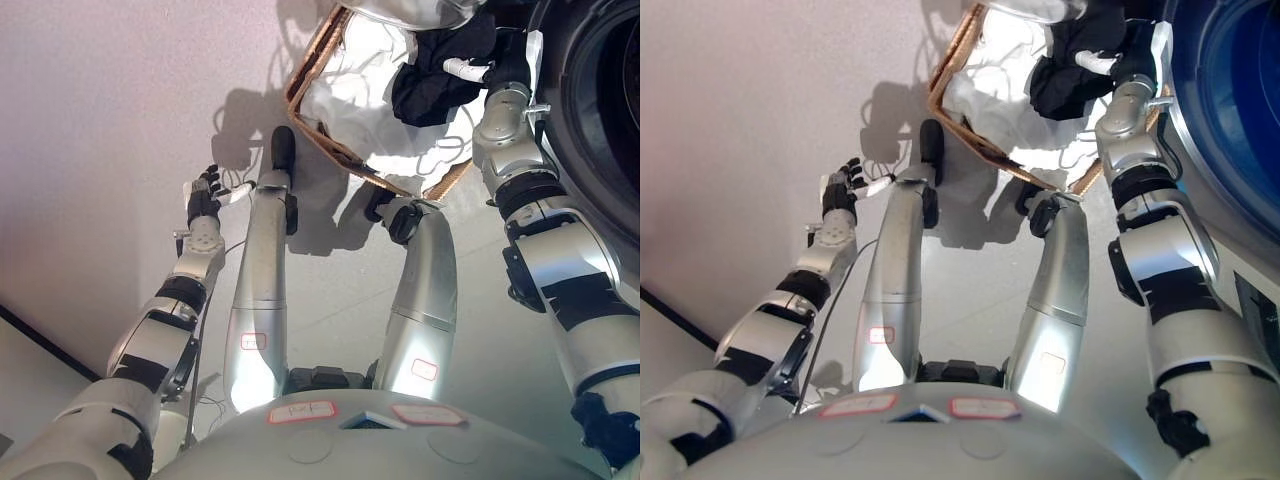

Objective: Put the clothes in the basket into the washing machine.

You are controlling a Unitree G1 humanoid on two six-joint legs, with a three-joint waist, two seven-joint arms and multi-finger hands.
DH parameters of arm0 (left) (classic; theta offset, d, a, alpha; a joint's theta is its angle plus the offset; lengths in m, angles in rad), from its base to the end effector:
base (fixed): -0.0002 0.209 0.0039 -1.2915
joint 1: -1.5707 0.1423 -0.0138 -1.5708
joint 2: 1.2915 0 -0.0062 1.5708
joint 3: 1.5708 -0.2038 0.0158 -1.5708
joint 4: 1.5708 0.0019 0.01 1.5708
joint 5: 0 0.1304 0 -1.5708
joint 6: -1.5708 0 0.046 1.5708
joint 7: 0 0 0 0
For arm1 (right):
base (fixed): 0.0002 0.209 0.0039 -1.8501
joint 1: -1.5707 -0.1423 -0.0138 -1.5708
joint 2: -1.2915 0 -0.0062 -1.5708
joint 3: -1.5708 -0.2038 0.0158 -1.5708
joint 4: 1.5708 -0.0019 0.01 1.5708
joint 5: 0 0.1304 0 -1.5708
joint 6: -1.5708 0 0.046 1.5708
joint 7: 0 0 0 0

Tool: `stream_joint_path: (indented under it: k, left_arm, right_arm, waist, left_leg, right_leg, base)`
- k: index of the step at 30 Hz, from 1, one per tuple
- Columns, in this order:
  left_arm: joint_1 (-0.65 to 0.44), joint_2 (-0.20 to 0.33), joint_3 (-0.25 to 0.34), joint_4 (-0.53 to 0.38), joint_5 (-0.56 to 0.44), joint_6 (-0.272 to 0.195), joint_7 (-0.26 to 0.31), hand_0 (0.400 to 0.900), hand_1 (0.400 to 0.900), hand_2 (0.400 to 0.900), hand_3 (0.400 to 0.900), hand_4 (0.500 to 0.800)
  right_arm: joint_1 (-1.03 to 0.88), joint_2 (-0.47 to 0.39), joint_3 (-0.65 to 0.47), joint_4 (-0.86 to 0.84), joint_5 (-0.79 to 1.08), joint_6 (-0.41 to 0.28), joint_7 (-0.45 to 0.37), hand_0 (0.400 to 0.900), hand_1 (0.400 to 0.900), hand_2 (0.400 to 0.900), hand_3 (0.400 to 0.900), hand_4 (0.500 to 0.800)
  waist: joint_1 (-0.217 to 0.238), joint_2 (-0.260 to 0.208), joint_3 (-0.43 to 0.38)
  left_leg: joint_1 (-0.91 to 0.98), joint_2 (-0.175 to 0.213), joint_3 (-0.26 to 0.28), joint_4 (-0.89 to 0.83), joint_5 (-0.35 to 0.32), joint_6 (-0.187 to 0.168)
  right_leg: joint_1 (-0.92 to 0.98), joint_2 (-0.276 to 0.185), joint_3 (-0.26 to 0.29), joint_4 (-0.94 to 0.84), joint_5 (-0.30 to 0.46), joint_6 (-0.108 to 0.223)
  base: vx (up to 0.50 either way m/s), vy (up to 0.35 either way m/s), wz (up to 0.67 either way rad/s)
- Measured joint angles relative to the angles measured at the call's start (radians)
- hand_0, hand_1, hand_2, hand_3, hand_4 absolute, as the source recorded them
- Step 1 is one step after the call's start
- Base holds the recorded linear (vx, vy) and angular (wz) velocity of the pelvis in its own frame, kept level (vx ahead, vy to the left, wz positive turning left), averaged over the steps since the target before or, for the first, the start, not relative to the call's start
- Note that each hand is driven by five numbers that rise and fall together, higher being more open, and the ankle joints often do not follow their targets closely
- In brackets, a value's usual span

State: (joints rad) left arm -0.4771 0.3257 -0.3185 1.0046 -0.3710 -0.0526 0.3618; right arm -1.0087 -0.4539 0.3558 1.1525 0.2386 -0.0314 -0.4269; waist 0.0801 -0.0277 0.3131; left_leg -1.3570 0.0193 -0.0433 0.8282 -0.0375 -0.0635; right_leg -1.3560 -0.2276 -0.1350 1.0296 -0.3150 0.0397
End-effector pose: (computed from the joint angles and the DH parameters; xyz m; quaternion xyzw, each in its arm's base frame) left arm 0.2628 0.2082 -0.0269 0.1243 0.2359 0.1586 0.9507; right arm 0.3657 -0.2181 0.1272 -0.2258 0.0222 -0.2175 0.9493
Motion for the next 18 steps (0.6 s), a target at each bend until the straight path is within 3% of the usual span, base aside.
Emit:
stream_joint_path:
  k: [7,11,16,18]
  left_arm:
    - [0.04,-0.001,0.0,0.03,0.009,0.007,-0.016,0.9,0.9,0.9,0.9,0.8]
    - [0.046,-0.002,0.001,0.03,0.021,0.004,-0.03,0.9,0.9,0.9,0.9,0.8]
    - [0.052,-0.005,0.002,0.04,0.029,0.004,-0.054,0.9,0.9,0.9,0.9,0.8]
    - [0.068,-0.013,0.005,0.048,0.03,0.004,-0.058,0.9,0.9,0.9,0.9,0.8]
  right_arm:
    - [0.083,0.044,-0.105,0.001,0.128,-0.01,-0.004,0.4,0.4,0.4,0.4,0.5]
    - [0.12,0.053,-0.188,-0.011,0.225,-0.039,-0.007,0.4,0.4,0.4,0.4,0.5]
    - [0.153,0.067,-0.282,-0.023,0.375,-0.071,-0.004,0.4,0.4,0.4,0.4,0.5]
    - [0.175,0.087,-0.3,-0.035,0.422,-0.078,-0.002,0.4,0.4,0.4,0.4,0.5]
  waist:
    - [-0.013,0.0,0.0]
    - [-0.034,0.001,-0.001]
    - [-0.029,0.006,0.001]
    - [-0.03,0.026,0.002]
  left_leg:
    - [0.227,0.031,0.057,-0.167,0.028,0.007]
    - [0.349,0.035,0.093,-0.276,0.049,0.014]
    - [0.486,0.036,0.139,-0.414,0.082,0.018]
    - [0.562,0.034,0.154,-0.472,0.093,0.02]
  right_leg:
    - [0.195,0.041,0.029,-0.168,0.058,0.034]
    - [0.286,0.057,0.057,-0.266,0.089,0.039]
    - [0.384,0.075,0.088,-0.379,0.133,0.059]
    - [0.451,0.079,0.096,-0.433,0.148,0.073]
  base:
    - [0.02,0.01,-0.2]
    - [0.05,0.029,-0.2]
    - [0.04,0.037,-0.23]
    - [0.1,0.056,-0.19]
